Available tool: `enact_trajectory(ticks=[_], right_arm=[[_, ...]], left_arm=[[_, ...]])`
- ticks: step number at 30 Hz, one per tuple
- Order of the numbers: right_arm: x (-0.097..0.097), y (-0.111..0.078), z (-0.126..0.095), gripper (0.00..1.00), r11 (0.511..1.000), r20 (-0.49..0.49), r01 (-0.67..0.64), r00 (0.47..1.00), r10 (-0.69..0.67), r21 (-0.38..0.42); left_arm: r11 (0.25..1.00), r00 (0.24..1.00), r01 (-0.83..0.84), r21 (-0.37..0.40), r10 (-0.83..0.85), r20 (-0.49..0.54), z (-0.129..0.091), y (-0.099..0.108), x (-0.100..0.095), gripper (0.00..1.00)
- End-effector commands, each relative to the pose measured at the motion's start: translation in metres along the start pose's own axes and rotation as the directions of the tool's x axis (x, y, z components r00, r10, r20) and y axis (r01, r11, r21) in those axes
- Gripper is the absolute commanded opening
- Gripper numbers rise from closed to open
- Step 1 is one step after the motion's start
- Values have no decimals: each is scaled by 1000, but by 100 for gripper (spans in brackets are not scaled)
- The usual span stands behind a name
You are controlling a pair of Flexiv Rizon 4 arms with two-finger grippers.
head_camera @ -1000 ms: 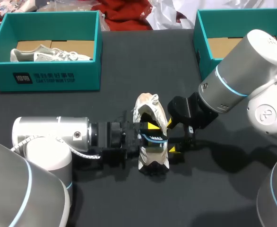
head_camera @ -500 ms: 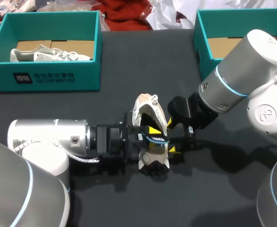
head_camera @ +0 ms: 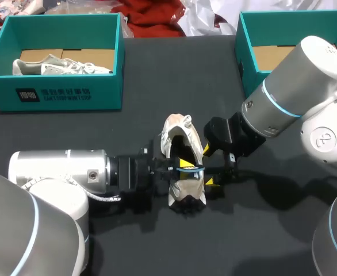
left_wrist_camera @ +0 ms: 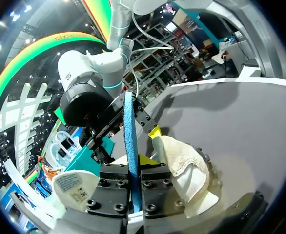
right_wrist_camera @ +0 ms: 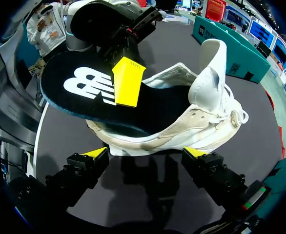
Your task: Take the shoe out of the shoebox, open the shoe tongue, remove and reinsert the insole, then place the shoe into the shoebox
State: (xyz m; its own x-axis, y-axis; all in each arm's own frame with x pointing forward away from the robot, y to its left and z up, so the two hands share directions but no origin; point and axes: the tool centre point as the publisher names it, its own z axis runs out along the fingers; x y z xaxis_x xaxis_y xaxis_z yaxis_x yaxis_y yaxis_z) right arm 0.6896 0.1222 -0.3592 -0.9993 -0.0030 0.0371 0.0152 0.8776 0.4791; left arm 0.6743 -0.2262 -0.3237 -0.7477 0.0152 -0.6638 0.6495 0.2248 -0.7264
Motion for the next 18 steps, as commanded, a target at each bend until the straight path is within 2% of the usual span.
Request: enact_trajectory(ticks=[1, 10, 15, 16, 17, 18], right_arm=[[1, 0, 1, 100, 1000, 3, -1, 1000, 1, 1], [1, 0, 1, 100, 1000, 3, -1, 1000, 1, 1], [1, 0, 1, 100, 1000, 3, -1, 1000, 1, 1], [1, 0, 1, 100, 1000, 3, -1, 1000, 1, 1], [1, 0, 1, 100, 1000, 3, -1, 1000, 1, 1], [1, 0, 1, 100, 1000, 3, -1, 1000, 1, 1]], left_arm=[[1000, 1000, 2, -17, -2, -1, 10, 9, -3, 0], [999, 1000, 10, -42, -10, 10, 8, 19, -7, 0], [999, 1000, 23, -23, -23, 13, 4, 14, -7, 0], [1000, 1000, 23, -20, -23, 12, 3, 12, -7, 17], [1000, 1000, 22, -18, -22, 11, 3, 10, -7, 26], [1000, 1000, 20, -13, -20, 12, 3, 8, -6, 31]])
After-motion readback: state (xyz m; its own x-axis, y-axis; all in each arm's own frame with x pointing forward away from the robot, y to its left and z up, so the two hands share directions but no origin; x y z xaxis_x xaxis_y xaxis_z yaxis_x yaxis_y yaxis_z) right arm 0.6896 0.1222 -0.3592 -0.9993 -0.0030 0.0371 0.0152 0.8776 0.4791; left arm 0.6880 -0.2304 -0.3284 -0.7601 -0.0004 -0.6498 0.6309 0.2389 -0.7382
